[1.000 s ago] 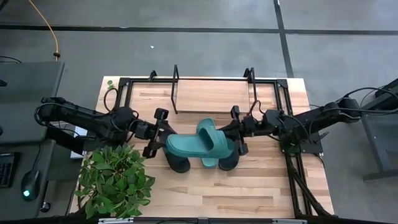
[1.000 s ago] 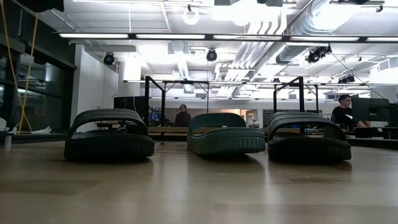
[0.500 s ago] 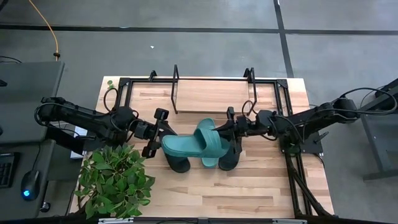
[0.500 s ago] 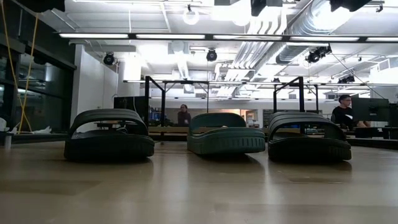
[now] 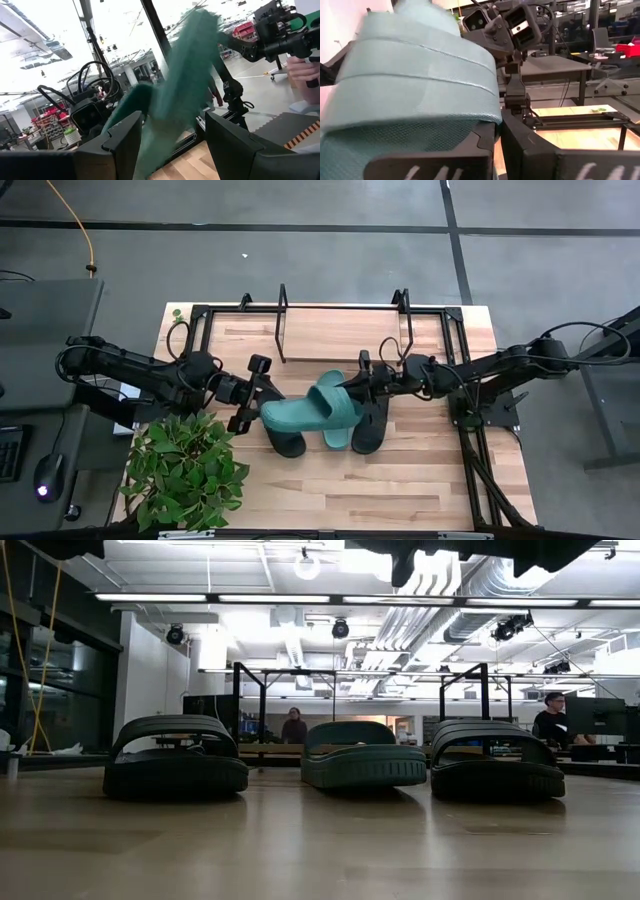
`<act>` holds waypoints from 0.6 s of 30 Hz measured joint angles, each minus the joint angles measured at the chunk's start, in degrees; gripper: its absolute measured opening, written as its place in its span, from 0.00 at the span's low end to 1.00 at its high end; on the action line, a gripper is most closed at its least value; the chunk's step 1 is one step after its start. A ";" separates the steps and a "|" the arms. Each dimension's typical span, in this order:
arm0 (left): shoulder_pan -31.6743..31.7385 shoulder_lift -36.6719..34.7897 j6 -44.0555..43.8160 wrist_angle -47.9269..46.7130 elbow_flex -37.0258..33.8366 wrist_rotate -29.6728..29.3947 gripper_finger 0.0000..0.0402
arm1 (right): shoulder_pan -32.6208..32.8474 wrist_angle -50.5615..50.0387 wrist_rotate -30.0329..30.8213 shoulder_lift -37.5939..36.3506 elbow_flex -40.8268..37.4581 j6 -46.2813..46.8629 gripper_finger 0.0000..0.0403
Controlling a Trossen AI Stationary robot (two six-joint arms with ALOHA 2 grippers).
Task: Pick and place slides into the shelf
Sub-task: Put the bottom green slides on the shelf
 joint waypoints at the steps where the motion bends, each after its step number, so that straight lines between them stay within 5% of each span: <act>1: 0.01 0.00 0.02 -0.12 0.00 0.02 0.50 | 0.00 -0.02 0.00 0.02 0.00 0.03 0.00; 18: 0.02 0.00 -0.09 -0.30 0.02 -0.27 0.50 | -1.46 -1.70 -0.49 0.02 0.00 2.60 0.00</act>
